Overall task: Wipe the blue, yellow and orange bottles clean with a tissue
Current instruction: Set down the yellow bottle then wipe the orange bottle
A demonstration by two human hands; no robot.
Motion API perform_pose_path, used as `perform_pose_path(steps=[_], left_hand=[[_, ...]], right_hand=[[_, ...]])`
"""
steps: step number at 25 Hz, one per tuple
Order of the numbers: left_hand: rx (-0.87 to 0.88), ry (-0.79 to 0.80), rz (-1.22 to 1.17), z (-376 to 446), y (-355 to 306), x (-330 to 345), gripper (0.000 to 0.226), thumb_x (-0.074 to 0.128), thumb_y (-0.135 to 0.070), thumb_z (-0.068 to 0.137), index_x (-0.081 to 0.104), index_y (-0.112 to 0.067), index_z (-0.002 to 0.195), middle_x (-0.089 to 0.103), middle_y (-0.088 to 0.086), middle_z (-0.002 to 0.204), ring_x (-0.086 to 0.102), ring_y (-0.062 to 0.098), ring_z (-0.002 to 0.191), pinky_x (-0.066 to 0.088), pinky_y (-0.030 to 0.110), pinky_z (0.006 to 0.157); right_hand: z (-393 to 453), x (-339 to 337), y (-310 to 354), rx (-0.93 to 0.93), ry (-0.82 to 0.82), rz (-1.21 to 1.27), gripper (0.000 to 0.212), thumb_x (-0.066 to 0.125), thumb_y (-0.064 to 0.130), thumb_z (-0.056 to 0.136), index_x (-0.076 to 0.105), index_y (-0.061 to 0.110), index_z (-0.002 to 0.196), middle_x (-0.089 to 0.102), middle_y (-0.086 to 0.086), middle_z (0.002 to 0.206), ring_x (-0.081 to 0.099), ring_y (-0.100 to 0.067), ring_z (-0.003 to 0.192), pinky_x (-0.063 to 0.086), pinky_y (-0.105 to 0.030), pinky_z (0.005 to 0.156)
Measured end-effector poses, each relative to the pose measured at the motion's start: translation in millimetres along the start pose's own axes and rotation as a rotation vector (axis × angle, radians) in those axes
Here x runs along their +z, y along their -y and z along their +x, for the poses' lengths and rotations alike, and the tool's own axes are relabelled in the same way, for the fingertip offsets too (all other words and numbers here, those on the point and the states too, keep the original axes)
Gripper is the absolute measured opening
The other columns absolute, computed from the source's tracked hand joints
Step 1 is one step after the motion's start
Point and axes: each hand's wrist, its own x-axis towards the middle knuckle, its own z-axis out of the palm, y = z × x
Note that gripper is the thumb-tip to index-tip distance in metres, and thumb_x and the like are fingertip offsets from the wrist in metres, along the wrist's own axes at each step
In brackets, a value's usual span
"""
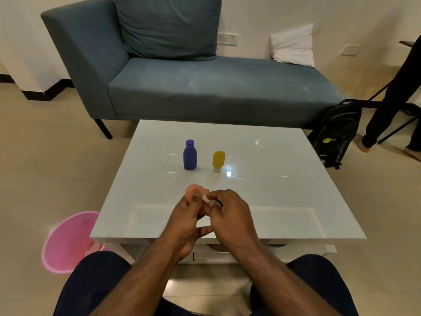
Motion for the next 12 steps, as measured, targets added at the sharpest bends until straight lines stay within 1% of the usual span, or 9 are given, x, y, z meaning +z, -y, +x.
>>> perform_pose_path(steps=[2,4,6,8,10,12], left_hand=[[0.007,0.098,0.058,-1,3,1,0.033,0.046,-0.046,0.100,0.062,-0.034,0.127,0.073,-0.005,0.120,0.067,0.015,0.115,0.061,0.039,0.084],[0.026,0.134,0.136,0,6,1,0.031,0.044,-0.036,0.106,0.057,-0.036,0.134,0.069,-0.006,0.128,0.066,0.014,0.118,0.060,0.035,0.087],[0.050,0.137,0.213,1,5,1,0.035,0.046,-0.022,0.107,0.051,-0.035,0.139,0.064,-0.006,0.134,0.064,0.013,0.118,0.060,0.032,0.087],[0.086,0.141,0.284,2,5,1,0.039,0.047,-0.016,0.106,0.046,-0.033,0.141,0.061,-0.006,0.133,0.064,0.012,0.115,0.060,0.034,0.090],[0.121,0.135,0.343,3,3,2,0.034,0.047,-0.018,0.106,0.050,-0.042,0.130,0.063,-0.006,0.125,0.065,0.013,0.110,0.059,0.040,0.094],[0.144,0.113,0.418,5,3,3,0.028,0.047,-0.022,0.106,0.052,-0.048,0.114,0.063,-0.005,0.118,0.066,0.020,0.106,0.059,0.040,0.093]], right_hand=[[8,-6,6,-0.016,-0.034,0.068,0.022,0.054,0.018,0.093,0.064,0.024,0.112,0.062,0.010,0.109,0.055,-0.002,0.094,0.037,-0.005,0.079],[14,-13,9,-0.027,-0.047,0.089,0.022,0.056,0.018,0.092,0.064,0.024,0.111,0.062,0.009,0.112,0.054,-0.001,0.097,0.038,-0.007,0.085],[14,-13,13,-0.083,-0.023,0.020,0.024,0.057,0.019,0.091,0.064,0.023,0.113,0.061,0.007,0.116,0.052,-0.002,0.100,0.039,-0.013,0.092],[11,-12,16,-0.187,0.003,-0.057,0.024,0.056,0.017,0.091,0.065,0.021,0.114,0.059,0.006,0.115,0.052,-0.006,0.105,0.039,-0.017,0.096],[14,-15,11,-0.223,-0.008,-0.077,0.024,0.058,0.013,0.089,0.066,0.019,0.112,0.060,0.004,0.113,0.053,-0.010,0.106,0.040,-0.020,0.096],[20,-20,6,-0.172,-0.059,-0.073,0.026,0.062,0.009,0.086,0.066,0.019,0.110,0.062,0.003,0.113,0.055,-0.011,0.105,0.042,-0.021,0.097]])
